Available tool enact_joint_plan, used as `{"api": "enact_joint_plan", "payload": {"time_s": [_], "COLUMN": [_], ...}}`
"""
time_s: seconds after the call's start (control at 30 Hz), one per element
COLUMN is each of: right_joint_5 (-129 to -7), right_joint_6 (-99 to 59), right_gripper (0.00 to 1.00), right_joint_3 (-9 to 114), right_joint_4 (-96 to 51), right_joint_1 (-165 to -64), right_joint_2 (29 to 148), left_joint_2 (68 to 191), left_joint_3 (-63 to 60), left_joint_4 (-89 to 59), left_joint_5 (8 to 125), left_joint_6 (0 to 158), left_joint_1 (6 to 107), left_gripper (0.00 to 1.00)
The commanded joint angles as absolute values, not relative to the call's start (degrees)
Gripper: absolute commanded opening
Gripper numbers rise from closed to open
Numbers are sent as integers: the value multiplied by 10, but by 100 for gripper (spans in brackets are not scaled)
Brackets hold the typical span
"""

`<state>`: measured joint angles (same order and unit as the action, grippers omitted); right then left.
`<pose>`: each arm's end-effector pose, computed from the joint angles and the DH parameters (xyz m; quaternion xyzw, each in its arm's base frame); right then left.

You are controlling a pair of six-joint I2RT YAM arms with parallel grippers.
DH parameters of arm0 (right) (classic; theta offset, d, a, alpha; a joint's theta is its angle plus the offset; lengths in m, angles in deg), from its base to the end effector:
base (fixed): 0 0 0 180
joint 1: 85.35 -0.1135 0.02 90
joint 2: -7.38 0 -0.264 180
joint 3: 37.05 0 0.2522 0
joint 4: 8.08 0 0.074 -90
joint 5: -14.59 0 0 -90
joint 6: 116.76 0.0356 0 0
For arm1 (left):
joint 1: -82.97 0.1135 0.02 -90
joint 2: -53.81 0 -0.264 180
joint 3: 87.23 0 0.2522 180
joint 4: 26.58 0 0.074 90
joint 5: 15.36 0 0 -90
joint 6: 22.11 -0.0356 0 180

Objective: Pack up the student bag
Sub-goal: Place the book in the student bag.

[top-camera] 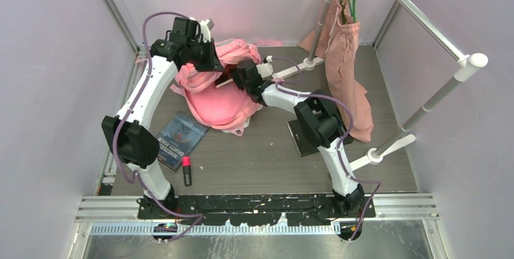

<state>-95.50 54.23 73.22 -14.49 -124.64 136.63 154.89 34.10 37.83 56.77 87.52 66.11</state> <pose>0.4122 0.3215 0.1898 0.3833 0.7446 0.3830 0.3899 0.3650 -0.1220 0.3847 0.0385 0.9111 -0.2563 0.3206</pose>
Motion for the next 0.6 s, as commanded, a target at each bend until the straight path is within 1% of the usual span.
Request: {"api": "enact_joint_plan", "payload": {"time_s": [0.0,0.03,0.07,0.13,0.2,0.37,0.43,0.57], "right_joint_5": [-962,-963,-961,-951,-935,-876,-860,-862], "right_joint_6": [530,524,521,516,505,489,471,414], "right_gripper": [53,64,68,74,78,81,84,92], "right_joint_3": [747,733,718,688,655,559,507,404], "right_joint_4": [-133,-127,-120,-106,-92,-67,-66,-99], "right_joint_1": [-1256,-1258,-1260,-1263,-1265,-1275,-1275,-1274], "right_joint_2": [1349,1338,1326,1303,1279,1196,1144,1013], "left_joint_2": [1489,1488,1488,1490,1494,1497,1497,1497], "left_joint_3": [331,326,323,319,318,318,318,313], "left_joint_4": [309,305,304,303,305,311,313,310], "left_joint_5": [524,524,524,526,527,542,550,566], "left_joint_6": [905,906,906,907,907,896,889,878], "left_joint_1": [659,660,659,660,659,660,660,660], "left_gripper": [0,0,0,0,0,0,0,0]}}
